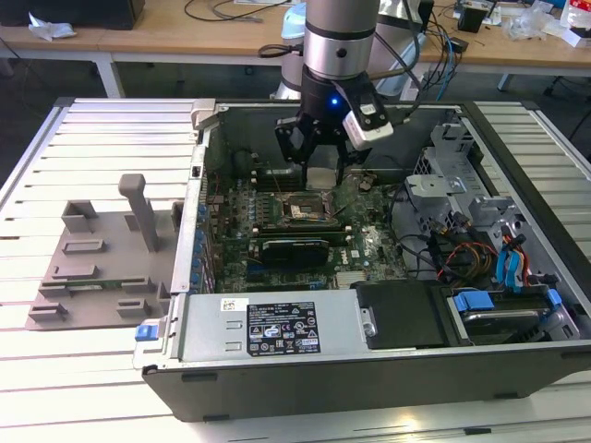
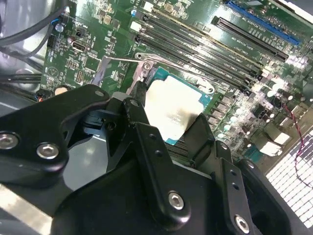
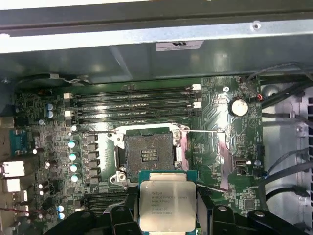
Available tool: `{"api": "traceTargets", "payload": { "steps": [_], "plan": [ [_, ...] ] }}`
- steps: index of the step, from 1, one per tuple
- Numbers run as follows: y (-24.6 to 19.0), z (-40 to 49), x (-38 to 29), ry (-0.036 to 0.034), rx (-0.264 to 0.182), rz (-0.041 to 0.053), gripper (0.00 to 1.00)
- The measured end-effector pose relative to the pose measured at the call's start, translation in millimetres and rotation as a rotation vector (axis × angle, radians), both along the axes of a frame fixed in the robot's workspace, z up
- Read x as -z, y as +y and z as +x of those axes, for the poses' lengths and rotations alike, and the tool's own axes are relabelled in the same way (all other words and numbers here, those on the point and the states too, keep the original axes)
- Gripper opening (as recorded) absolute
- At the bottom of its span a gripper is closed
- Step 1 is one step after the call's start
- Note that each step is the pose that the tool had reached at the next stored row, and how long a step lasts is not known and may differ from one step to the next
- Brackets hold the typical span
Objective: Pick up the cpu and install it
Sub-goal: 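Place the cpu into insertion slot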
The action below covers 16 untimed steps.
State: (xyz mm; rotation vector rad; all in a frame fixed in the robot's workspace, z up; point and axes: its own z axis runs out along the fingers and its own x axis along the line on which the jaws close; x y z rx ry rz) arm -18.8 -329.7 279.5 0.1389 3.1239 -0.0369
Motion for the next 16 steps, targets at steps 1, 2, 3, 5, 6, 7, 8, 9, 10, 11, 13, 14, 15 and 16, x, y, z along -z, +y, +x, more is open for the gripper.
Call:
{"api": "traceTargets", "payload": {
  "steps": [1,2,3,5,6,7,8,9,10,11,13,14,15,16],
  "plan": [
    [0.0,0.0,0.0,0.0000,0.020,0.0000,0.55],
    [0.0,0.0,0.0,0.0000,0.031,0.0000,0.55],
    [0.0,0.0,0.0,0.0001,0.039,-0.0001,0.55],
    [0.0,0.0,0.0,0.0000,0.068,-0.0001,0.55],
    [0.0,0.0,0.0,0.0000,0.100,-0.0002,0.55],
    [0.0,0.0,0.0,0.0001,0.131,-0.0002,0.55],
    [0.0,0.0,0.1,0.0000,0.144,-0.0002,0.55],
    [0.0,0.0,0.1,0.0000,0.155,-0.0002,0.55],
    [0.0,0.0,0.1,0.0000,0.167,-0.0002,0.55],
    [0.0,0.0,0.1,0.0000,0.179,-0.0002,0.55],
    [0.0,0.0,0.1,0.0001,0.234,-0.0002,0.55],
    [0.0,0.0,0.1,0.0001,0.243,-0.0002,0.55],
    [0.0,0.0,0.1,0.0000,0.260,-0.0002,0.55],
    [0.0,0.0,0.1,0.0000,0.280,-0.0001,0.55]
  ]
}}
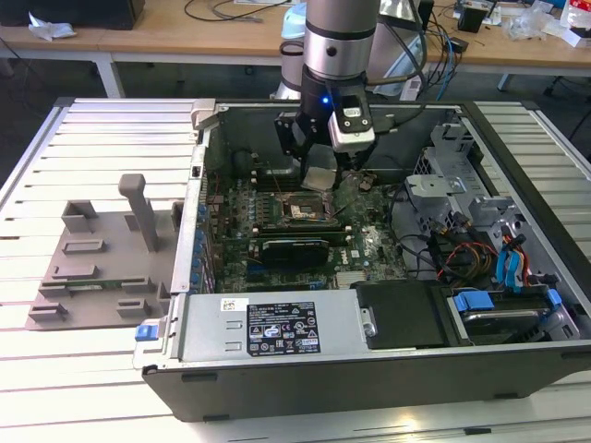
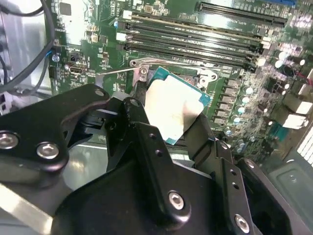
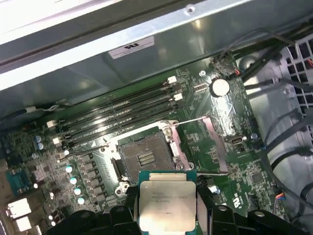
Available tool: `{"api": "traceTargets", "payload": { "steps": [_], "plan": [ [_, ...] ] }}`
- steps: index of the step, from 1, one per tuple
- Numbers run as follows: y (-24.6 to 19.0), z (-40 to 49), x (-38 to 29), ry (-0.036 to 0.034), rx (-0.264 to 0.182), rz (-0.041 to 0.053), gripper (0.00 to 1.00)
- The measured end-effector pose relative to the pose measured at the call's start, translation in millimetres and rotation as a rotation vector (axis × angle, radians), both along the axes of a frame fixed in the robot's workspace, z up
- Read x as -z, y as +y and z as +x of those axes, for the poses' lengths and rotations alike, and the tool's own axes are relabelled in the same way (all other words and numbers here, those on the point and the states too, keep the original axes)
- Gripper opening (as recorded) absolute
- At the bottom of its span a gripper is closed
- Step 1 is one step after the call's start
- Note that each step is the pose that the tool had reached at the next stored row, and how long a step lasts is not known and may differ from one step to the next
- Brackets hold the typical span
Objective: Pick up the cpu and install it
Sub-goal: 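Place the cpu into insertion slot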
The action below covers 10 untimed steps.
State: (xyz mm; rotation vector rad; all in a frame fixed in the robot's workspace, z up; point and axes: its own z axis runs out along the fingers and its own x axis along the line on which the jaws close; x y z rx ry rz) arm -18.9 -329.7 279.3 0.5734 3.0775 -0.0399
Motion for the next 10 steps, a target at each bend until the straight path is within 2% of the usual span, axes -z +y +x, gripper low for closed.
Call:
{"api": "traceTargets", "payload": {
  "steps": [2,8,10],
  "plan": [
    [0.0,0.0,0.0,0.0000,0.025,-0.0001,0.55],
    [0.0,0.0,0.1,0.0000,0.149,-0.0001,0.55],
    [0.0,0.0,0.1,0.0000,0.171,-0.0001,0.55]
  ]
}}
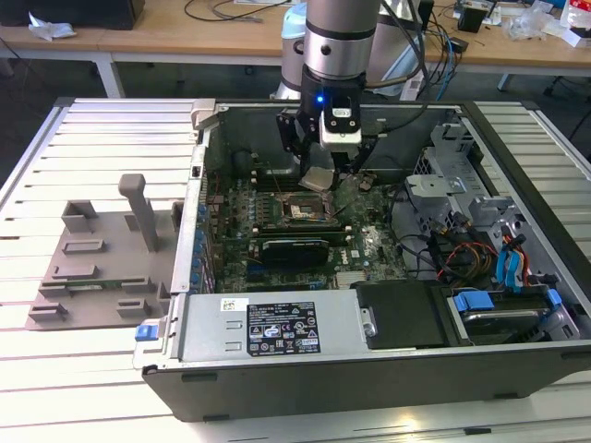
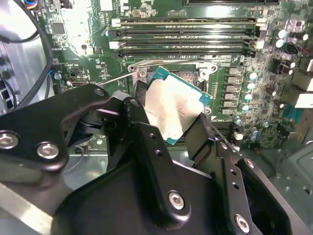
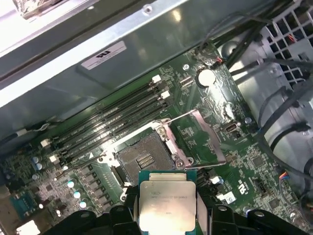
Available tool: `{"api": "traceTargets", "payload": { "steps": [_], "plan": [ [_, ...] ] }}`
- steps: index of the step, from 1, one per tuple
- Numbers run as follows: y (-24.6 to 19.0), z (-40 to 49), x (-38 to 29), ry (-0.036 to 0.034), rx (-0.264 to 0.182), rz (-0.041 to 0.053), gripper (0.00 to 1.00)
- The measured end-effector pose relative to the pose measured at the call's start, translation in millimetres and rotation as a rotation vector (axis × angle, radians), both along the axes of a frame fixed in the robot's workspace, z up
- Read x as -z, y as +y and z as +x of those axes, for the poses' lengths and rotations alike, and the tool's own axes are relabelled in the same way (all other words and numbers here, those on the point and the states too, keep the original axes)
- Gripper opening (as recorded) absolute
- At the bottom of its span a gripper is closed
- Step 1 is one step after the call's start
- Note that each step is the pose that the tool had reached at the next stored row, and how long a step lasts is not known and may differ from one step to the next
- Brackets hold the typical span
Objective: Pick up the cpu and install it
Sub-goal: 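Place the cpu into insertion slot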
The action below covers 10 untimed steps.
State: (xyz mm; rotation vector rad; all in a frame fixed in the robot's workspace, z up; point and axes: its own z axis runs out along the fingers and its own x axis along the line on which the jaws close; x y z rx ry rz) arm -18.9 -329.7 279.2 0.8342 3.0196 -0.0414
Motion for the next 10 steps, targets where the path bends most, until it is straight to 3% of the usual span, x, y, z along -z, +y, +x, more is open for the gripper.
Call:
{"api": "traceTargets", "payload": {
  "steps": [7,10],
  "plan": [
    [0.0,0.0,0.1,0.0000,0.097,0.0000,0.55],
    [0.0,0.0,0.2,0.0000,0.165,0.0000,0.55]
  ]
}}
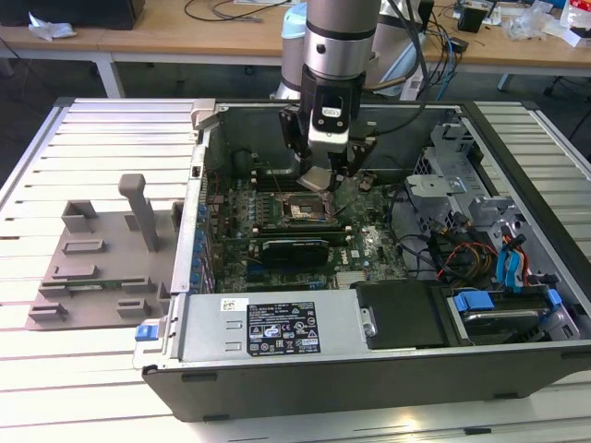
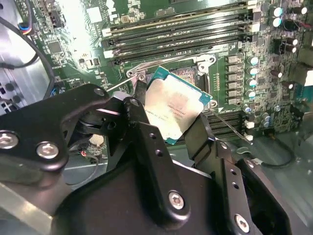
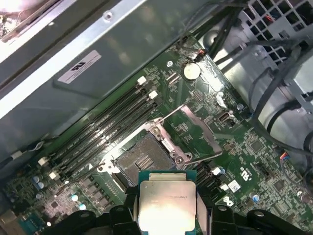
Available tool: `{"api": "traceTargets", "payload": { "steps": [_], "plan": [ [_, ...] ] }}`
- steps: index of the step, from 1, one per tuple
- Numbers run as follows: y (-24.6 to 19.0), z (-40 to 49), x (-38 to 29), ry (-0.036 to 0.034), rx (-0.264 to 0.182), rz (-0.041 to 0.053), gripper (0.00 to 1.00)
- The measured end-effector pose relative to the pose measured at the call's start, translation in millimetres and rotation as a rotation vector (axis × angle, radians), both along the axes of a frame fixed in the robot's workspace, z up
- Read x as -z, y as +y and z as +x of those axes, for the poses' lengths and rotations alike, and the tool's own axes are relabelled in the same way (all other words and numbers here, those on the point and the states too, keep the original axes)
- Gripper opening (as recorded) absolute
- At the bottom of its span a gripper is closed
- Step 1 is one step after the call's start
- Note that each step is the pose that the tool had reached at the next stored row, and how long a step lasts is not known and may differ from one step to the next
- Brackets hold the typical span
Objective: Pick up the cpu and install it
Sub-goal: 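Place the cpu into insertion slot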
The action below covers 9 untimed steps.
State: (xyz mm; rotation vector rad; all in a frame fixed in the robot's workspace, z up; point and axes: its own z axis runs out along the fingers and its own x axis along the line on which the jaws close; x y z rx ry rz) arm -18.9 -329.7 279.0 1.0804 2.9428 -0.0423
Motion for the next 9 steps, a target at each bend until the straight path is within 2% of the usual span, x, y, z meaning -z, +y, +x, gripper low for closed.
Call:
{"api": "traceTargets", "payload": {
  "steps": [8,9],
  "plan": [
    [0.0,0.0,0.2,-0.0001,0.112,0.0000,0.55],
    [0.0,0.0,0.2,0.0000,0.149,0.0000,0.55]
  ]
}}
